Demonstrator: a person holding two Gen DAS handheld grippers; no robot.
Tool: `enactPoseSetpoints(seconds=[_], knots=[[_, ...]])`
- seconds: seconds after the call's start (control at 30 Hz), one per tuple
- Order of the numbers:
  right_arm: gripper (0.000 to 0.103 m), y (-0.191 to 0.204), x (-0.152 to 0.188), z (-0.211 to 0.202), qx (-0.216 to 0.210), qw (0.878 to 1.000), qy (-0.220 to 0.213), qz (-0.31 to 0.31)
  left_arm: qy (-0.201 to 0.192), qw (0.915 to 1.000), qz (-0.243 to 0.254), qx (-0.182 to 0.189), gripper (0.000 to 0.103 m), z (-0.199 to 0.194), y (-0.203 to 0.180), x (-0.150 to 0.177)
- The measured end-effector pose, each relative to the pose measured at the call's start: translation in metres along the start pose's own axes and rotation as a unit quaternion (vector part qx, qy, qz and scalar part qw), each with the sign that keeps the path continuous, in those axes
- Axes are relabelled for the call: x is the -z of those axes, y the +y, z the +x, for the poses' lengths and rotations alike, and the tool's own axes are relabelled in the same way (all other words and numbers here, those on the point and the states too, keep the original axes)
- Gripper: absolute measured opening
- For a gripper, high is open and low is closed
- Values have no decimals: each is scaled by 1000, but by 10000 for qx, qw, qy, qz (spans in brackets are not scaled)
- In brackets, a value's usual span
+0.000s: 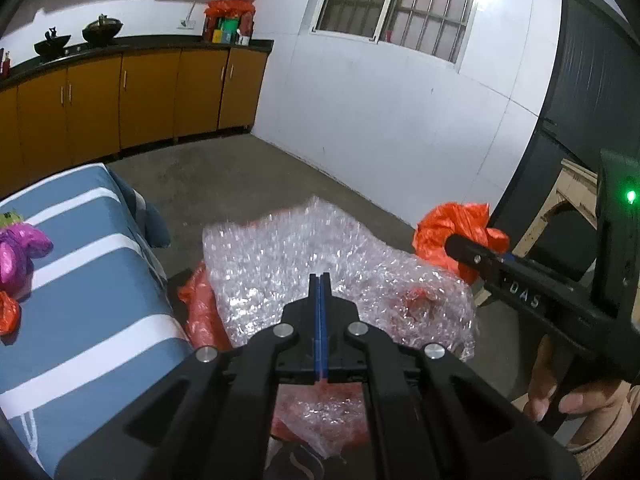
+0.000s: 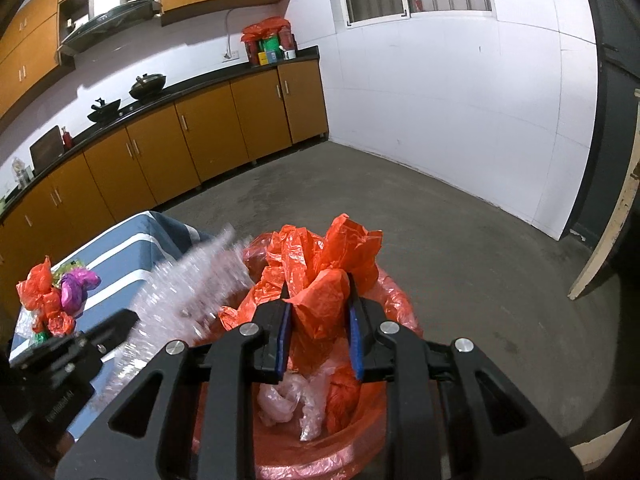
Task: Collect trash
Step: 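Carry the red bag and bubble wrap over the basket and open both grippers, then move both open grippers back over the bag pile on the table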
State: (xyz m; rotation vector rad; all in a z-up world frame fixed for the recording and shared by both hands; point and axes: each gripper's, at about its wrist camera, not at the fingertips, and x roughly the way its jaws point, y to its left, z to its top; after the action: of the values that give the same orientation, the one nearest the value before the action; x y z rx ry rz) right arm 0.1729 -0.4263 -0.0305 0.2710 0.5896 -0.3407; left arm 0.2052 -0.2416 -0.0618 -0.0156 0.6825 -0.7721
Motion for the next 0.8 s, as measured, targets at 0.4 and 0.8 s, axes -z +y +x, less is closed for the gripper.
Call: enactPoseSetpoints(seconds=[0.4,0.8], knots=[[54,2,4,2,-138,9999,50,25,36,9994,-171,-315,20,-6,25,7],[59,27,3,-2,-155,9995,19,-258,-288,9936,-434,-1003,39,-52,71,10]])
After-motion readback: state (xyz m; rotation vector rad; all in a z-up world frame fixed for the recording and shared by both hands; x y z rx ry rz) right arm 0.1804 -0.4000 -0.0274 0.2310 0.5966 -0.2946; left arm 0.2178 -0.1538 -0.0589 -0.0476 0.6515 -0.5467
